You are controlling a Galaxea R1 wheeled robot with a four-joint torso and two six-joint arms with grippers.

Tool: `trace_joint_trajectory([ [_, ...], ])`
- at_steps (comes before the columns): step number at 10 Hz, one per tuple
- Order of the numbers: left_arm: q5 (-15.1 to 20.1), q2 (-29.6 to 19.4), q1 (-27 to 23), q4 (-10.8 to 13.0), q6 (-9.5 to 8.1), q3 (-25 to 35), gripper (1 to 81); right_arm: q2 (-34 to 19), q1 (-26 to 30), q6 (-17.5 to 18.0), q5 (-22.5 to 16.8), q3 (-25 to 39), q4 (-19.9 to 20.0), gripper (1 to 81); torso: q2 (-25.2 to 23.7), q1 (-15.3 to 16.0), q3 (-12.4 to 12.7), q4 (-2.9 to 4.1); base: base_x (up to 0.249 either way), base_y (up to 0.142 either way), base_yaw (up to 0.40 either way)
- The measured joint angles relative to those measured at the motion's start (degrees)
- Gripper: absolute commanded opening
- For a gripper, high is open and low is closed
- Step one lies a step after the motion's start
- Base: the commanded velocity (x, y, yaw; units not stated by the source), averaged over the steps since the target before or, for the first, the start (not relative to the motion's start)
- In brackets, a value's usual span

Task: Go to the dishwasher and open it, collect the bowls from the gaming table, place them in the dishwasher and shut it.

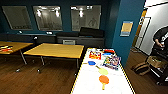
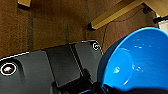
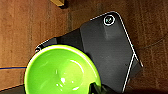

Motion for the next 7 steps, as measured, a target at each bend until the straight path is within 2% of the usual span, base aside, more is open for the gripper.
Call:
trace_joint_trajectory([
  [7, -0.2, 3.08, 1.17, 0.02, 0.69, -4.28, 1.0, 0.04, -0.04, -0.17, -0.02, -0.09, 0.0, 1.0, 0.0, -0.02, 0.02, 0.0, -0.111, 0.0, 0.0],
])
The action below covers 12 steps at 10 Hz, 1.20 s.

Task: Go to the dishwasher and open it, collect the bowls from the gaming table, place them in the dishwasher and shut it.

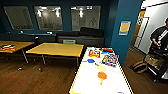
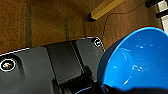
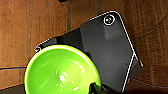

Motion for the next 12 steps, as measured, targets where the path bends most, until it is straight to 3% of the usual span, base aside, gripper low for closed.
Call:
trace_joint_trajectory([
  [12, -0.22, 2.76, 1.15, 0.57, 0.39, -5.57, 1.0, 2.89, -0.13, -0.44, 0.0, -3.35, -0.87, 1.0, -0.07, 0.0, 0.02, 0.0, -0.112, 0.0, 0.0],
])
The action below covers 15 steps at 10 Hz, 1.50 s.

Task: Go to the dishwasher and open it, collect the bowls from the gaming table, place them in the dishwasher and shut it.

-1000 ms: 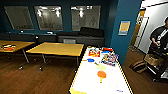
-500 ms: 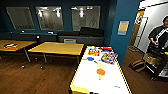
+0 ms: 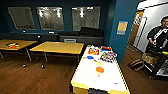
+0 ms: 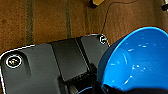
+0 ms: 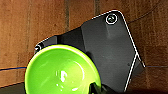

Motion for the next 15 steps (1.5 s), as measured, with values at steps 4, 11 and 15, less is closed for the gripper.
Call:
trace_joint_trajectory([
  [4, -0.09, 0.33, 0.0, 0.06, 0.44, -0.18, 1.0, 0.11, 0.28, 0.0, -0.17, -0.26, -0.22, 1.0, 0.0, 0.07, 0.0, 0.0, -0.115, 0.0, 0.0],
  [11, -0.28, 1.57, 0.3, 0.06, 0.6, -3.06, 1.0, 0.46, -0.05, 0.0, -0.26, -0.87, -0.27, 1.0, 0.0, 0.07, 0.0, 0.0, -0.125, 0.0, 0.0],
  [15, -0.3, 2.28, 0.34, 0.3, 0.6, -4.62, 1.0, 0.72, -0.22, 0.0, -0.26, -1.77, -0.32, 1.0, 0.0, 0.07, 0.0, 0.0, -0.128, 0.0, 0.0],
])
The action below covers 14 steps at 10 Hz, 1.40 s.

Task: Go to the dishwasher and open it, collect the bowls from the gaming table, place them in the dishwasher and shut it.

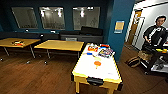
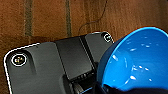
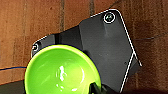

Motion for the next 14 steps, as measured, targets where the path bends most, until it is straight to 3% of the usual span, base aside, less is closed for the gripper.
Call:
trace_joint_trajectory([
  [10, -0.13, 0.28, 0.11, 0.04, 0.02, -0.09, 1.0, 0.71, 0.33, 0.0, 0.04, -0.59, -0.09, 1.0, 0.0, 0.03, 0.02, 0.0, -0.123, 0.0, 0.0],
  [14, -0.09, 0.32, 1.04, 0.17, 0.04, -0.28, 1.0, 0.82, -0.88, -0.02, -1.48, -0.63, -0.32, 1.0, -0.11, -0.05, 0.04, 0.0, -0.02, 0.0, 0.0],
])
